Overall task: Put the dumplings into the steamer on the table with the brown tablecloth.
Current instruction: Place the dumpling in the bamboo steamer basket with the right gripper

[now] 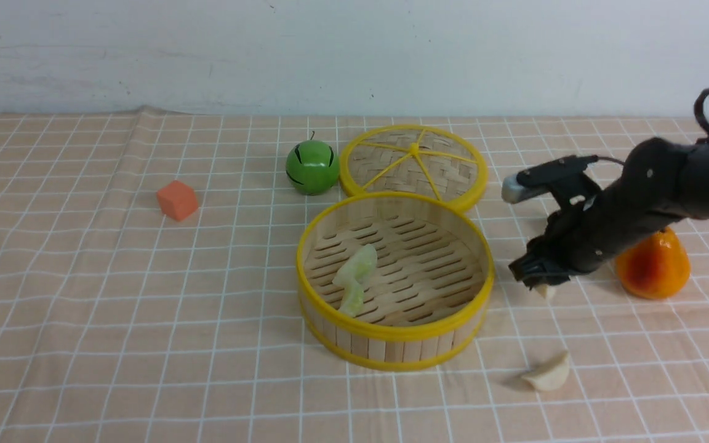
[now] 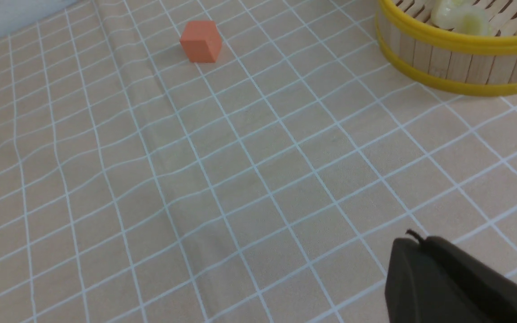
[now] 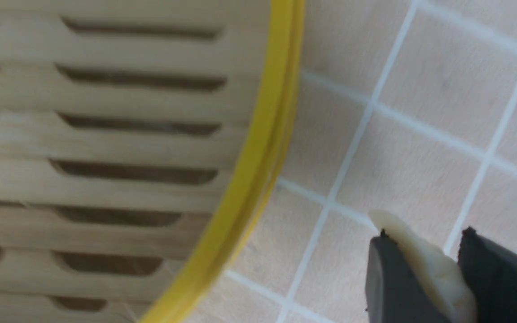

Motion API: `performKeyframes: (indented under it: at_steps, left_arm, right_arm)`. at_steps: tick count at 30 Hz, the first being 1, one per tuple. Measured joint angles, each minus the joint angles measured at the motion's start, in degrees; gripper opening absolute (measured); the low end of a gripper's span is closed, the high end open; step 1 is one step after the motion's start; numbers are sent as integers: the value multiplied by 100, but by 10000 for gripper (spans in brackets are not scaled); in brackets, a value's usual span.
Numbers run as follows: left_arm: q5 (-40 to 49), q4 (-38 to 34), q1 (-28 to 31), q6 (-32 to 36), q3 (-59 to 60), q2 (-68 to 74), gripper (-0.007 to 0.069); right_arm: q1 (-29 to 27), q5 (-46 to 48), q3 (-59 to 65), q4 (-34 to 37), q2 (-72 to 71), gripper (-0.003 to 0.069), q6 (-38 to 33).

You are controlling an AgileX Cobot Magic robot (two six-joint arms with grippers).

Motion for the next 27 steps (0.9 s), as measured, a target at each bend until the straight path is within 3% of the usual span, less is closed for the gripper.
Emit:
performKeyframes:
  at_steps: [2,7,10,19,24,27]
  left_arm:
    - [-55,0,0,-33,0,0,-14]
    - [-475,6,0,-244,0,0,-14]
    - [-721,24,0,-508,0,0,-14]
    - [-792,24,0,-675,0,0,-14]
    - [-802,24,0,-674,0,0,-14]
    - [-813,24,0,-681,0,0,-13]
  right_arm:
    - [0,78,-173,207,-149,195,23]
    - [296,71,-703,1499,-495,195,-38]
    - [704,-211,-737,2109,-394,195,-629]
    - [1364,-682,-749,2433,691,197,-1637]
    - [1364,-553,-749,2433,812,290,-1659]
    - [1364,-384,-755,2433,786,414,-1629]
